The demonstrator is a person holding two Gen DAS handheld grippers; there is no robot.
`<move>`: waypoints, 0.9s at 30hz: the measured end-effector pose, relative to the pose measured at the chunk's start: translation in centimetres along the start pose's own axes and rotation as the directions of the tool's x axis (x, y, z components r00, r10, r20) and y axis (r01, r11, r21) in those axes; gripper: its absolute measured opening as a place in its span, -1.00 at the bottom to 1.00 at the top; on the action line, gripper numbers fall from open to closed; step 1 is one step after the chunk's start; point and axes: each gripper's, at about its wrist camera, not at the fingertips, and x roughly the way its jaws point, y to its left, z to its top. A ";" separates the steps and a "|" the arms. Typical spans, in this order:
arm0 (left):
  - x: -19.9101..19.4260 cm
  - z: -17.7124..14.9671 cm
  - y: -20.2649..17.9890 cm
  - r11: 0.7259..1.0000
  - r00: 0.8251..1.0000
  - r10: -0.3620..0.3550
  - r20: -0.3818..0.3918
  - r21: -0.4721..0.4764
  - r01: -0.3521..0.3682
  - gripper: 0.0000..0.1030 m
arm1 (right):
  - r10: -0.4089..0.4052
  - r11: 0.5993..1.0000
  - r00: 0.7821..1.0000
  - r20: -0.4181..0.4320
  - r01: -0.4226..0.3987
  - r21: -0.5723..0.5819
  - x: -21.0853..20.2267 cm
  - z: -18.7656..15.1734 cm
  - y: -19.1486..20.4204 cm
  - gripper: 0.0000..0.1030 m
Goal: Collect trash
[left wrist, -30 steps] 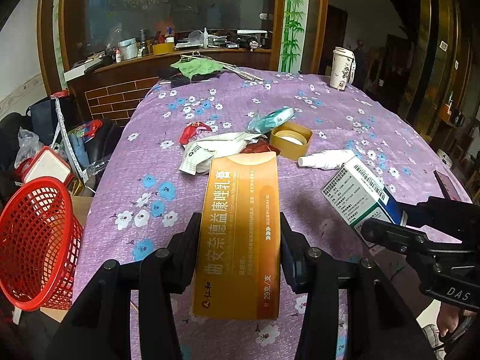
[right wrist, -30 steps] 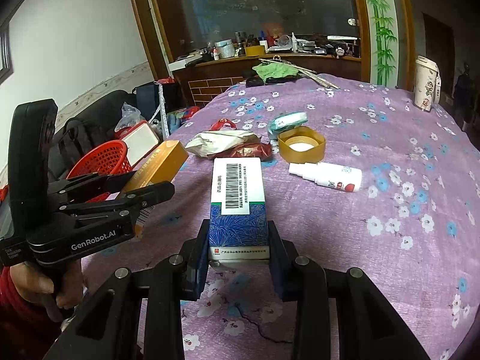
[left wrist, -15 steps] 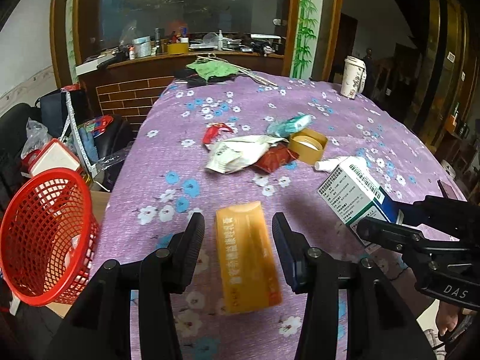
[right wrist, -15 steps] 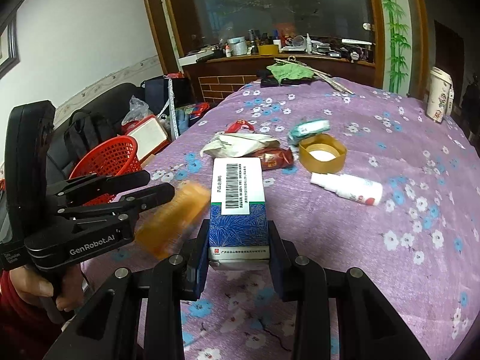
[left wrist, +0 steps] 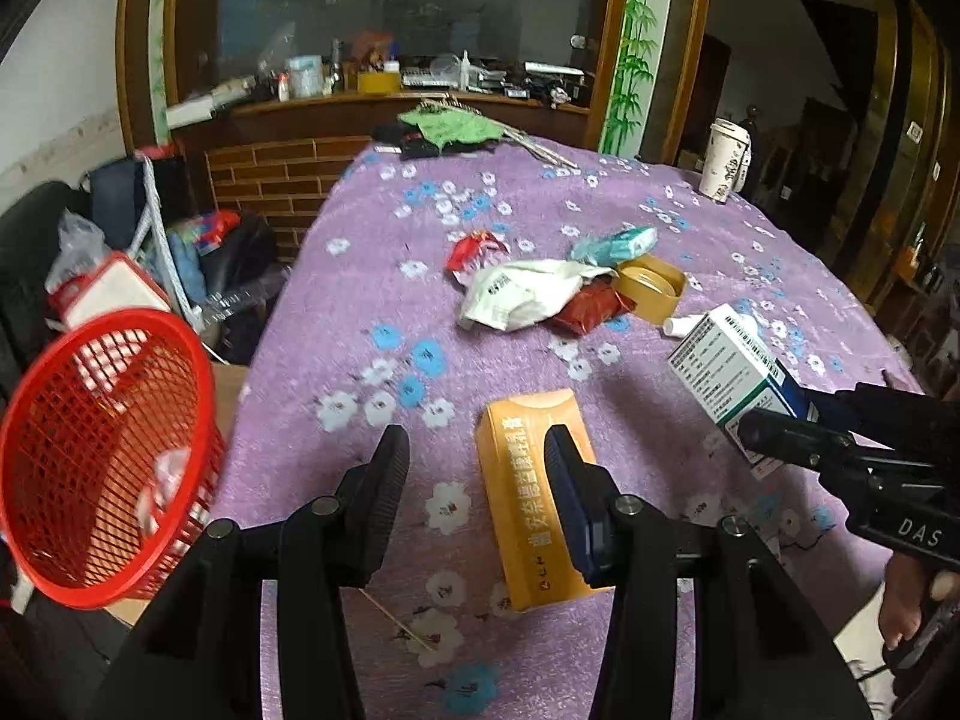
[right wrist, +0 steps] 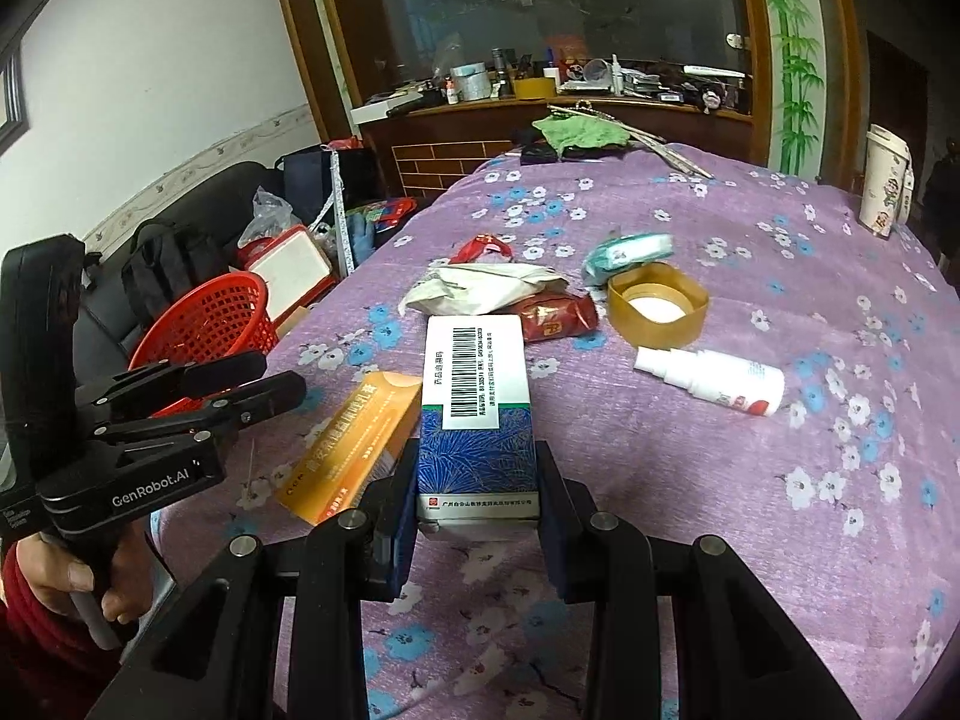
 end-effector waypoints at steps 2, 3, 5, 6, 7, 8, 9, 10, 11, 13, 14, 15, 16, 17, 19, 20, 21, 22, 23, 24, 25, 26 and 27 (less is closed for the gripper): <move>0.4 -0.1 0.1 1.000 1.000 -0.015 -0.026 -0.005 0.014 0.00 | -0.002 1.000 1.000 0.001 0.002 0.006 -0.1 0.0 -0.2 -0.29; 0.6 -0.2 0.1 1.000 0.999 -0.012 -0.040 0.000 0.012 0.11 | -0.003 1.000 1.000 0.003 0.003 0.011 -0.1 -0.1 -0.5 -0.29; 0.9 -0.4 -0.1 1.000 0.998 0.001 -0.060 0.004 0.000 0.41 | -0.002 1.000 1.000 0.003 0.001 0.020 -0.1 -0.2 -0.7 -0.29; 1.1 -0.5 -0.3 1.000 0.998 0.004 -0.069 0.007 -0.003 0.41 | 0.000 1.000 1.000 0.003 0.000 0.023 -0.1 -0.3 -0.8 -0.29; 1.4 -0.6 -0.5 1.000 0.997 0.005 -0.082 0.014 -0.004 0.42 | 0.001 1.000 1.000 0.003 -0.001 0.023 -0.1 -0.3 -0.8 -0.29; 1.7 -0.7 -0.8 1.000 0.996 0.007 -0.093 0.020 -0.005 0.47 | 0.003 1.000 1.000 0.002 -0.003 0.024 0.0 -0.4 -0.8 -0.29; 2.1 -0.8 -1.1 1.000 0.994 0.010 -0.111 0.028 -0.007 0.50 | 0.006 1.000 1.000 0.002 -0.007 0.026 0.0 -0.5 -0.8 -0.29; 2.5 -1.0 -1.5 0.999 0.992 0.007 -0.125 0.033 -0.003 0.51 | 0.008 1.000 1.000 0.002 -0.008 0.027 0.0 -0.5 -0.9 -0.29; 2.8 -1.2 -1.8 0.999 0.991 0.013 -0.134 0.040 -0.008 0.51 | 0.010 1.000 1.000 0.001 -0.010 0.027 0.0 -0.5 -0.9 -0.29; 3.6 -1.5 -2.7 0.998 0.990 0.028 -0.140 0.066 -0.019 0.51 | 0.012 1.000 1.000 0.004 -0.012 0.028 -0.1 -0.7 -1.0 -0.29; 3.7 -1.5 -2.9 0.997 0.990 0.030 -0.140 0.072 -0.020 0.51 | 0.012 0.999 1.000 0.007 -0.012 0.030 -0.2 -0.7 -1.1 -0.29; 4.0 -1.5 -3.3 0.996 0.989 0.037 -0.140 0.080 -0.026 0.51 | 0.012 0.999 1.000 0.008 -0.012 0.031 -0.2 -0.7 -1.2 -0.29; 4.3 -1.5 -3.5 0.995 0.989 0.047 -0.142 0.089 -0.035 0.45 | 0.012 0.999 1.000 0.010 -0.012 0.034 -0.3 -0.8 -1.3 -0.29; 4.5 -1.5 -3.6 0.995 0.988 0.055 -0.145 0.095 -0.041 0.31 | 0.013 0.999 1.000 0.012 -0.013 0.037 -0.4 -0.8 -1.4 -0.29; 5.3 -1.6 -3.7 0.996 0.984 0.051 -0.169 0.087 -0.037 -0.05 | 0.013 0.999 1.000 0.018 -0.014 0.040 -0.6 -0.9 -1.6 -0.28; 5.7 -1.7 -3.5 0.997 0.983 0.040 -0.181 0.076 -0.027 -0.29 | 0.014 0.999 1.000 0.019 -0.014 0.042 -0.7 -0.9 -1.7 -0.28; 5.7 -1.7 -3.5 0.997 0.985 0.044 -0.168 0.075 -0.032 -0.30 | 0.016 0.999 1.000 0.019 -0.017 0.045 -0.7 -1.0 -1.8 -0.28; 5.7 -1.7 -3.4 0.997 0.986 0.043 -0.162 0.073 -0.031 -0.37 | 0.018 0.999 1.000 0.019 -0.019 0.046 -0.7 -1.0 -1.9 -0.28; 5.6 -1.7 -3.3 0.998 0.986 0.027 -0.165 0.064 -0.016 -0.53 | 0.018 0.999 1.000 0.019 -0.019 0.047 -0.7 -1.1 -1.9 -0.28; 5.6 -1.6 -3.2 0.999 0.987 0.011 -0.163 0.049 -0.003 -0.57 | 0.018 0.999 1.000 0.018 -0.019 0.047 -0.7 -1.1 -1.9 -0.28; 5.4 -1.5 -3.0 0.999 0.988 0.014 -0.153 0.042 -0.008 -0.57 | 0.020 0.999 1.000 0.017 -0.021 0.047 -0.7 -1.1 -1.9 -0.28; 5.2 -1.4 -2.9 0.999 0.989 0.020 -0.146 0.043 -0.013 -0.57 | 0.021 0.999 1.000 0.018 -0.022 0.046 -0.7 -1.1 -1.9 -0.28; 4.9 -1.3 -2.8 0.999 0.991 0.019 -0.135 0.044 -0.013 -0.57 | 0.021 0.999 1.000 0.019 -0.021 0.044 -0.7 -1.1 -1.8 -0.28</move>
